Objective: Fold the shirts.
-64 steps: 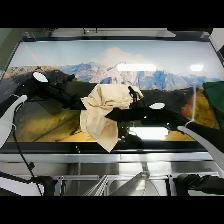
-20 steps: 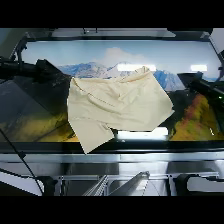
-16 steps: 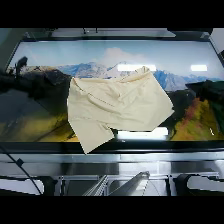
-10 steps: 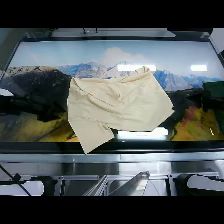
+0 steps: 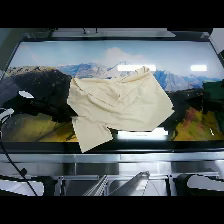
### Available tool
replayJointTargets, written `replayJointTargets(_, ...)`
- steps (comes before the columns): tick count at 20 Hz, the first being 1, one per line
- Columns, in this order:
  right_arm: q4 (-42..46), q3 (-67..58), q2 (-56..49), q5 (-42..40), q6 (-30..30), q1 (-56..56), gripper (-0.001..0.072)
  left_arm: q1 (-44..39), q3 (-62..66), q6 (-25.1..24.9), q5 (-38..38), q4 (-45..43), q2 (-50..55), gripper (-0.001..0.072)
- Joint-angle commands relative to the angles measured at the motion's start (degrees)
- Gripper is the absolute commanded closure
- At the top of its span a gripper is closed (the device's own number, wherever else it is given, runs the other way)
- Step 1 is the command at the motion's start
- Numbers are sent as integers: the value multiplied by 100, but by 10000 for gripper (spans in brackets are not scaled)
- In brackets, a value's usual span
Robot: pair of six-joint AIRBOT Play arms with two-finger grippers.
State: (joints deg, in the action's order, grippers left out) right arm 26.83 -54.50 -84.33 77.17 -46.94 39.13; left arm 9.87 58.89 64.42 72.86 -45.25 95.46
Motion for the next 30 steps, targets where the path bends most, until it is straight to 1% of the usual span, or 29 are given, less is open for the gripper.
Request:
replayJointTargets(1,13,2,2,46,-4,4,695,-55,304,-11,310,-76,44,224)
replayJointTargets(4,13,2,2,44,-2,4,695,-17,232,-7,813,-647,42,223)
replayJointTargets(6,13,2,2,42,0,4,695,149,160,2,804,-876,44,224)
replayJointTargets(7,13,2,2,42,0,4,695,278,162,11,667,-813,42,224)
replayJointTargets(9,11,2,2,42,-2,4,695,518,164,-37,374,-315,42,224)
replayJointTargets(11,11,2,2,44,-4,4,695,697,173,-289,83,229,42,224)
replayJointTargets(13,9,2,2,44,-4,4,695,730,173,-431,-153,542,42,224)
replayJointTargets(15,9,2,2,46,-7,4,695,612,173,-549,-232,820,48,225)
replayJointTargets(18,-4,2,2,48,-9,4,695,256,170,-710,142,846,48,225)
replayJointTargets(20,-4,2,2,50,-9,4,695,57,173,-686,345,568,48,225)
replayJointTargets(23,-2,2,2,122,-7,4,695,66,173,-616,577,535,46,228)
replayJointTargets(24,-2,2,2,140,-7,4,695,131,173,-584,662,533,46,347)
replayJointTargets(25,-2,2,2,157,-7,4,695,236,173,-586,745,533,46,565)
replayJointTargets(26,0,2,2,177,-4,4,694,363,173,-588,782,538,46,702)
replayJointTargets(27,20,2,2,229,-2,4,687,511,173,-588,761,586,42,696)
replayJointTargets(28,72,4,2,269,-2,4,649,675,173,-590,730,686,42,696)
replayJointTargets(29,208,17,2,271,-4,2,522,866,173,-595,649,782,42,696)
replayJointTargets(30,334,72,2,273,-24,-11,512,1054,173,-595,562,787,26,696)
